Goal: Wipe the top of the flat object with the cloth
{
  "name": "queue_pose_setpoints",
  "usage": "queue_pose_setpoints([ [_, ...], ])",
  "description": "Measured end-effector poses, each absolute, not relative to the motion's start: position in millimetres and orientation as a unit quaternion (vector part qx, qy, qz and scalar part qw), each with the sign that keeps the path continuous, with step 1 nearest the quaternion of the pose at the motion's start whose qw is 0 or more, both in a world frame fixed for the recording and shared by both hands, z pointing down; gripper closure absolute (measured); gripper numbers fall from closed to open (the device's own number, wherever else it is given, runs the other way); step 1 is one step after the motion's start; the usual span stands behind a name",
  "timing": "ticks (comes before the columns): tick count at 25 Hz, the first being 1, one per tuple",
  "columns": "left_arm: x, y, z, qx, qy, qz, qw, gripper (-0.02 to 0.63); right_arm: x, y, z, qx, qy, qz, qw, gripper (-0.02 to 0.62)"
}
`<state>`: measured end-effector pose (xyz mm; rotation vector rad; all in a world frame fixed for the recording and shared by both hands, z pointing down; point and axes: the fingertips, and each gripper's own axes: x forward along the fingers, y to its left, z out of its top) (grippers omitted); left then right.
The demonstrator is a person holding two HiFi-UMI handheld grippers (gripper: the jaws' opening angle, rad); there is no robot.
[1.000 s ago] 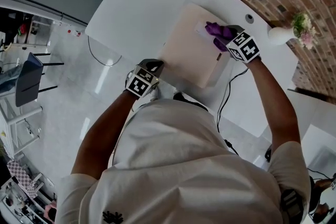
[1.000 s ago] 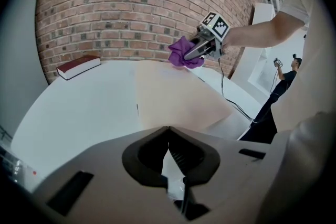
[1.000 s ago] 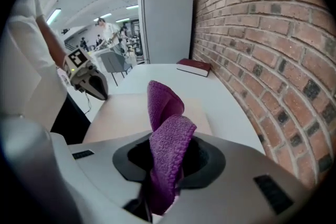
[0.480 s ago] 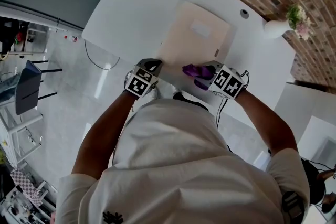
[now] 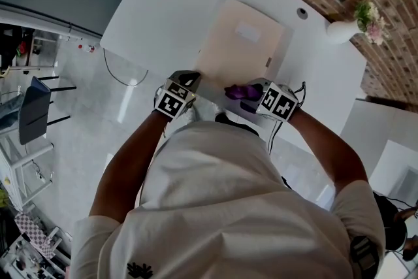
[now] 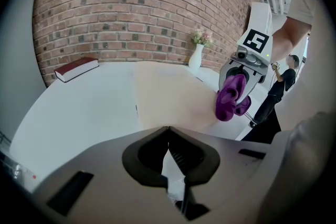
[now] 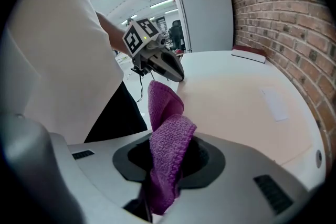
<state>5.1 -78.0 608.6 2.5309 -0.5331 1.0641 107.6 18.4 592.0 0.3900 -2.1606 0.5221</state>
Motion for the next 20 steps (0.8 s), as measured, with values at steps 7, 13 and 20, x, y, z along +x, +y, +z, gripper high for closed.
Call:
queue_pose_setpoints([
  [7,6,-77,608,0.892,-0.178,0.379,0.169,0.581,134,-11,596,0.181,-0.860,0.199,0.434,0.469],
  [13,8,-79,608,0.892,-0.176,0.382,0.166,0.581,161,-39,598,0.201,-0.857,0.189,0.436,0.469],
  [20,10,-81,609,0.891,-0.177,0.384,0.167,0.581,197,-76,599,0.231,-0.848,0.189,0.438,0.469],
])
